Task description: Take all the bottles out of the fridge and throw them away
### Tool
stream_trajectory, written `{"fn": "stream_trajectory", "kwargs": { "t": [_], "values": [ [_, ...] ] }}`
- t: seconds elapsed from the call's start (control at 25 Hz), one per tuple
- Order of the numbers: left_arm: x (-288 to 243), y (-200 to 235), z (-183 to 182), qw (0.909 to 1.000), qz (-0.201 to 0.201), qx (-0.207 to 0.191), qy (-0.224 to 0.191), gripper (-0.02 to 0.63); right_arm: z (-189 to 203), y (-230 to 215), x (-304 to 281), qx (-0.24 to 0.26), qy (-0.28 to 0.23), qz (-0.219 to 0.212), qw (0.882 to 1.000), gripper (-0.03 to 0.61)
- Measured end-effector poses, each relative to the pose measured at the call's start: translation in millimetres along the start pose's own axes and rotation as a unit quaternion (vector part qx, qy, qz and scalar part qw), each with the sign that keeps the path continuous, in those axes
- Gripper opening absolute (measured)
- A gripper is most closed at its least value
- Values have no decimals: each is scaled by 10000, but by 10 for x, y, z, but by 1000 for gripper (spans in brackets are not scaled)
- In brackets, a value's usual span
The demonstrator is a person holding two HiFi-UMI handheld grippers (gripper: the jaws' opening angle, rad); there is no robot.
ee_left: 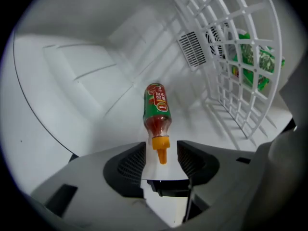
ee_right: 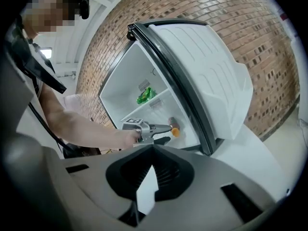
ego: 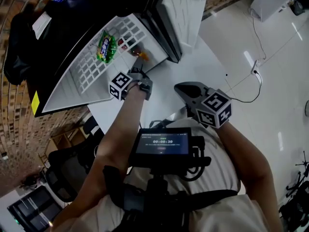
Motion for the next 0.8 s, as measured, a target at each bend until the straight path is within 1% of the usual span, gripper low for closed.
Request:
{"fn": "stream_trajectory", "kwargs": {
  "t": [0.08,0.16,0.24,0.36,0.52,0.56,0.6,0.64,0.72,0.8],
  "values": [
    [-84,-16,15,9998,-33,213,56,221,-8,-40,20,-25,-6,33,10000,2],
    [-166,-30,31,9986,6,520,100,273,0,-59,24,-53,-1,35,10000,2],
    [-234,-53,28,9971,113,743,96,273,20,-68,34,-78,26,33,10000,2],
    [-330,-89,-2,9956,227,893,155,275,49,-103,82,-118,53,83,9999,2],
    [-452,-139,-48,9928,277,1146,227,280,78,-158,138,-180,91,167,9997,2],
    [-467,-141,-55,9929,230,1151,210,281,79,-165,143,-187,101,174,9996,2],
    [-471,-136,-59,9940,145,1069,194,245,77,-170,143,-191,105,176,9996,2],
    [-467,-128,-61,9955,66,922,184,153,74,-174,140,-192,107,174,9996,2],
    [-443,-113,-61,9979,35,611,194,153,69,-182,132,-189,112,165,9996,2],
    [-390,-94,-64,9991,97,359,208,149,66,-191,119,-183,124,145,9997,2]
  ]
}}
Point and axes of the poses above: the fingertips, and each gripper's own axes: x backward along the fingers, y to its left, z out of its underside, the point moved 8 cm from there along x, backward along the fingers, and after that the axes turned 9 degrees about -z, right-handed, at the moved point
